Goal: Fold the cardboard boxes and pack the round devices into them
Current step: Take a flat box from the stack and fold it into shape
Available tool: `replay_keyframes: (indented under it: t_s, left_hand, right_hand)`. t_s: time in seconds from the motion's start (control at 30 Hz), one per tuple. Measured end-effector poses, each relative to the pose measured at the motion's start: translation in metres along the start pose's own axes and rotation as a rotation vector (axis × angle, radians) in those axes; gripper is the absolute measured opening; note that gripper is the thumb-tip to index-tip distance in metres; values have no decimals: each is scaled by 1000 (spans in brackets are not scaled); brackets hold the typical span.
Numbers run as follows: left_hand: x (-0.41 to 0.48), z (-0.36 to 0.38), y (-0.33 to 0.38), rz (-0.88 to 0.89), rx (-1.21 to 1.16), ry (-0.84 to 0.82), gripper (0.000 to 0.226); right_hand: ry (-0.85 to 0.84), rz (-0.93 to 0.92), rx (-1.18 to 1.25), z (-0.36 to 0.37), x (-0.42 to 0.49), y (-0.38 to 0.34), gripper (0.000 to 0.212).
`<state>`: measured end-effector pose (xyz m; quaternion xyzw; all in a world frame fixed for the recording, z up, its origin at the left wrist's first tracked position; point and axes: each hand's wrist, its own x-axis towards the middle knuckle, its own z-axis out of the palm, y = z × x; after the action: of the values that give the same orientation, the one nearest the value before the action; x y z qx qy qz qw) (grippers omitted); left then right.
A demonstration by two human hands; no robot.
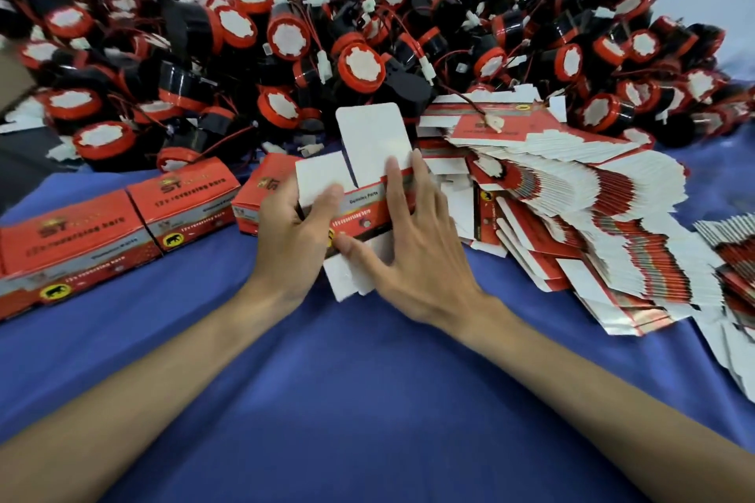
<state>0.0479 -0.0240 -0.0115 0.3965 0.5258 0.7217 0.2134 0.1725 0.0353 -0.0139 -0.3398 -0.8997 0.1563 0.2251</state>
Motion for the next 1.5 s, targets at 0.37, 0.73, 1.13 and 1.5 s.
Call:
replay_keyframes:
  t_s: [0.37,0.73,1.13,1.5]
  left_hand:
    - [31,-38,7,-446,-169,-499,28]
    - [-1,0,-2,140,281,-321,19]
    - [-19,-10,2,21,134,-528,11]
    - [-11,-1,6,66,-91,-134,21]
  right_hand:
    - [66,-369,52,-17,14,15,98]
    - [91,61,364,-6,6,0,93]
    - [281,-230,290,-10,4,-2,77]
    - [367,-340,81,-8,12,8,76]
